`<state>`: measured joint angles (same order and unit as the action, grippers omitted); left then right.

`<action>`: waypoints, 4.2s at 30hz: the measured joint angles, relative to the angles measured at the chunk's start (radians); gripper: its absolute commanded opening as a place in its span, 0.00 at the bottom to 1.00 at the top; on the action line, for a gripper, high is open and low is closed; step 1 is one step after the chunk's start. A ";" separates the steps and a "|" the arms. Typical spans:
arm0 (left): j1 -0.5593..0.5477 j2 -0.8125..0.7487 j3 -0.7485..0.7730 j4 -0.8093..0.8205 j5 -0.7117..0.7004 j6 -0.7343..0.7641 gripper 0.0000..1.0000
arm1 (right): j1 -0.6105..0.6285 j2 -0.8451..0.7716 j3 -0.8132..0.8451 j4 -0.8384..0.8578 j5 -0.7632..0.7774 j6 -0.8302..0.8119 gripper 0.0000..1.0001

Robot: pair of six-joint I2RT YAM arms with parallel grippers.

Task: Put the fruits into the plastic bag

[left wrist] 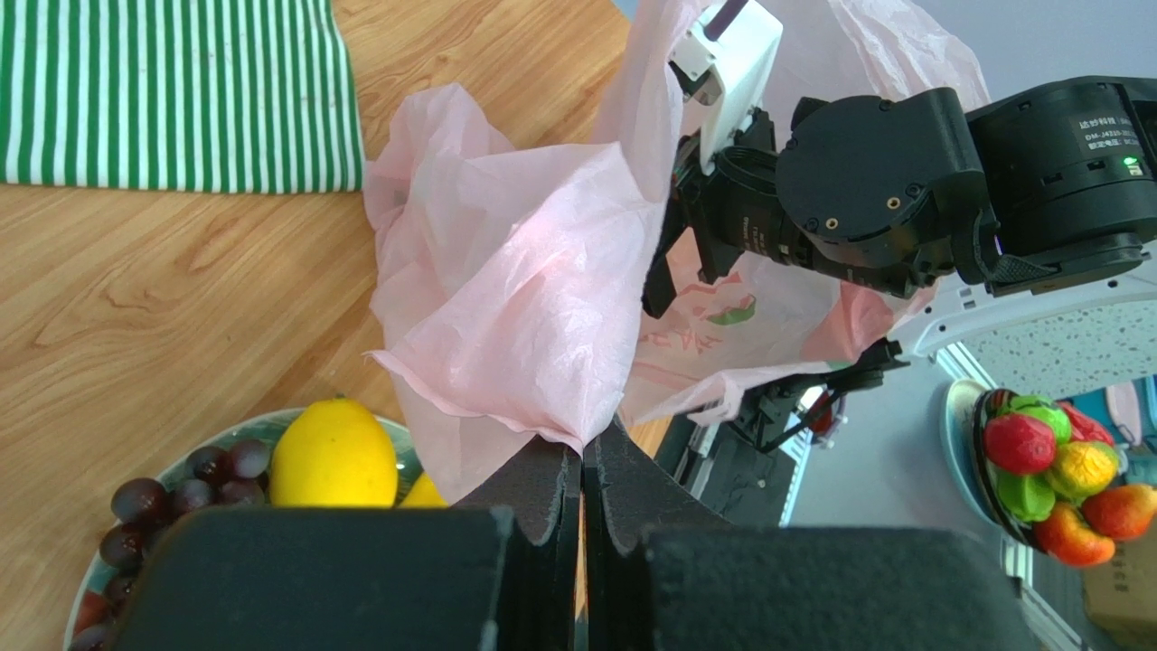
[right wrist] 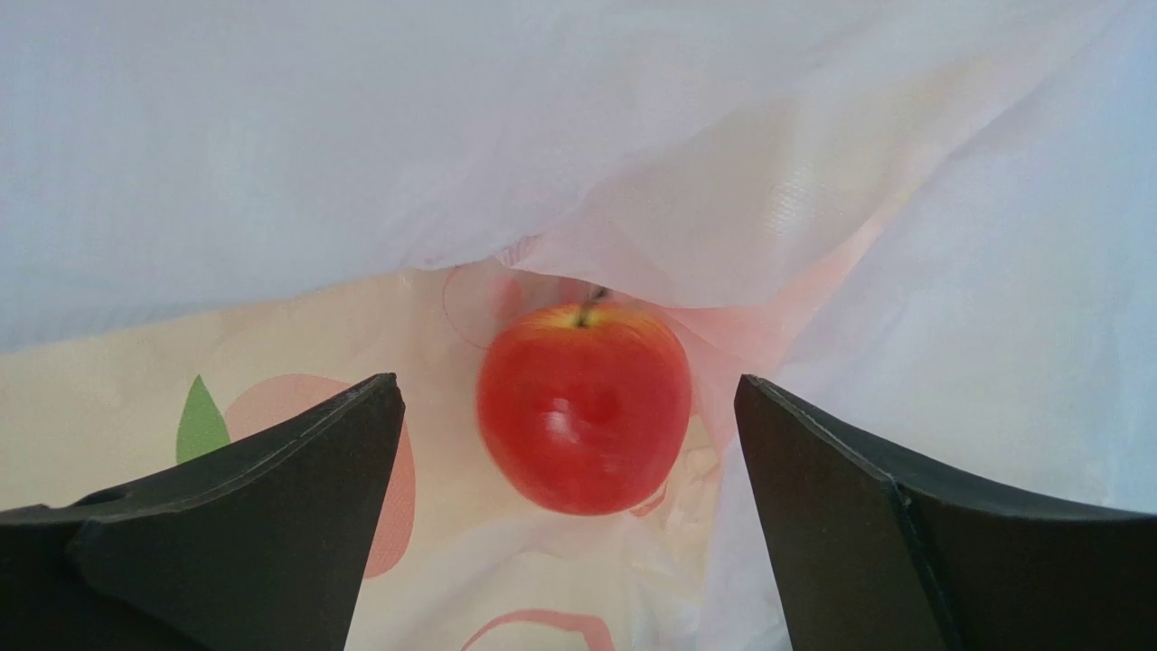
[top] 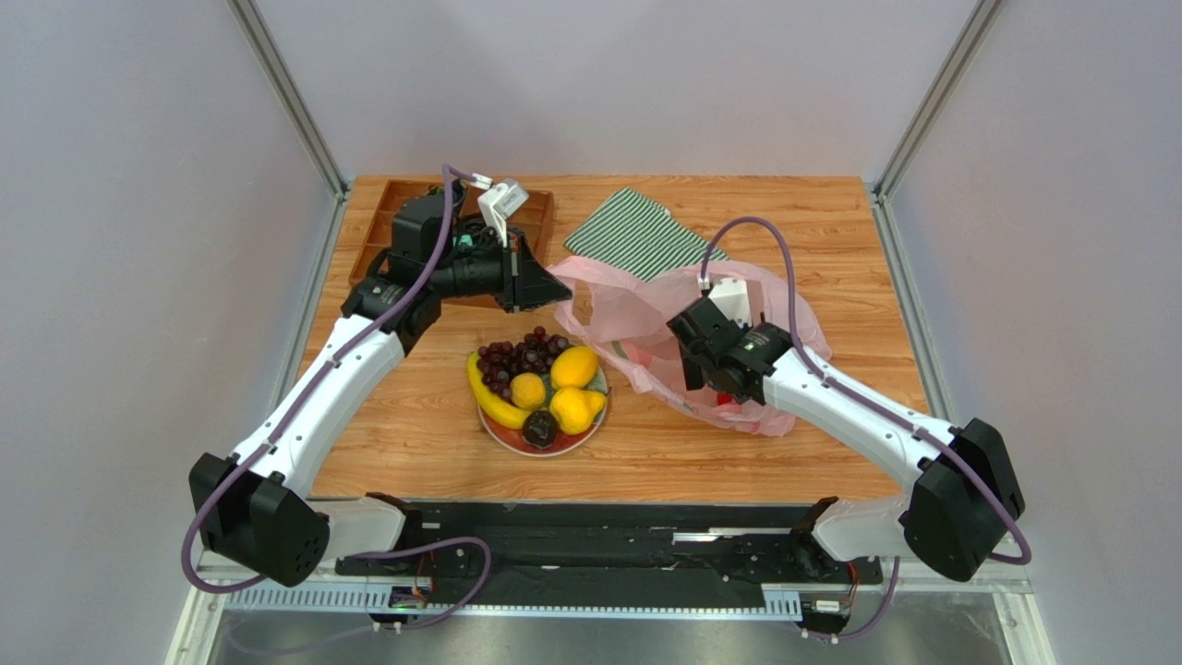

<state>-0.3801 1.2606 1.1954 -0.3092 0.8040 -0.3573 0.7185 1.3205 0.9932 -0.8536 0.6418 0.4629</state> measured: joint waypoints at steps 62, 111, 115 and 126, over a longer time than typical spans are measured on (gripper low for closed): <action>-0.004 0.047 0.001 -0.080 -0.084 -0.003 0.00 | 0.628 0.513 0.332 0.389 -0.223 -0.360 0.52; -0.004 0.051 0.001 -0.084 -0.091 -0.001 0.00 | 0.629 0.467 0.308 0.429 -0.174 -0.449 0.00; -0.004 0.051 0.001 -0.084 -0.091 -0.001 0.00 | 0.629 0.401 0.268 0.449 -0.190 -0.437 0.00; -0.004 0.051 0.001 -0.084 -0.097 -0.001 0.00 | 0.626 0.276 0.201 0.519 -0.185 -0.415 0.00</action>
<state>-0.3840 1.3113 1.1961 -0.3931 0.7074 -0.3580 1.3449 1.5963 1.1938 -0.3347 0.4564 0.0475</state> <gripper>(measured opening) 0.006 0.006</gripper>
